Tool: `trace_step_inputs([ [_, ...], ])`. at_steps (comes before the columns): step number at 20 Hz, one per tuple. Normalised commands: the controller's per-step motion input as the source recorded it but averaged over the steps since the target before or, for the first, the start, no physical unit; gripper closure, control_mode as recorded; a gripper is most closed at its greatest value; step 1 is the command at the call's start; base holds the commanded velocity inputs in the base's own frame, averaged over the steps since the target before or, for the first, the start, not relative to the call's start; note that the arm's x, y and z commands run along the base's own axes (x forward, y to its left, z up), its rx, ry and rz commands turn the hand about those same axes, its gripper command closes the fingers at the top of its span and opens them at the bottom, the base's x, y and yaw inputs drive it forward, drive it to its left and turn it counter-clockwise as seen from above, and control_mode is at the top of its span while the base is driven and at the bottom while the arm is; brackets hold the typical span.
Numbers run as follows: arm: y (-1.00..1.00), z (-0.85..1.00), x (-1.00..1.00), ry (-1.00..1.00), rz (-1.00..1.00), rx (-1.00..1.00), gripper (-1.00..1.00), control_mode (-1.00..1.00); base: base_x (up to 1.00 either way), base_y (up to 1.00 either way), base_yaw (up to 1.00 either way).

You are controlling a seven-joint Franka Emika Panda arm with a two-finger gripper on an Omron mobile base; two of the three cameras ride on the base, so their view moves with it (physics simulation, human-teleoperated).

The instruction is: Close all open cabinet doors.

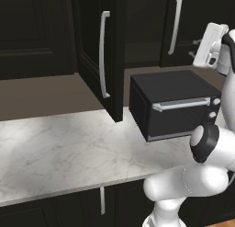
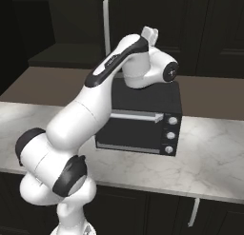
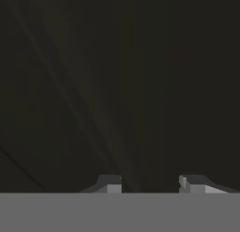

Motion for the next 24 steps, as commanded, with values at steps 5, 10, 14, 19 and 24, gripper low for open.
trace_step_inputs([
  [5, -0.03, -0.05, -0.16, -0.01, -0.05, 0.00, -1.00, -1.00, 0.00, 0.00, 0.00],
  [10, -0.01, 0.00, -0.64, -0.10, -0.03, -0.01, -1.00, -1.00, 0.00, 0.00, 0.00],
  [14, 0.09, -0.01, -0.69, -0.14, -0.02, -0.13, -1.00, -1.00, 0.00, 0.00, 0.00],
  [19, 0.15, -0.05, -0.69, -0.04, 0.00, -0.22, -1.00, -1.00, 0.00, 0.00, 0.00],
  [24, 0.12, -0.10, -0.64, 0.00, 0.00, -0.23, -1.00, -1.00, 0.00, 0.00, 0.00],
])
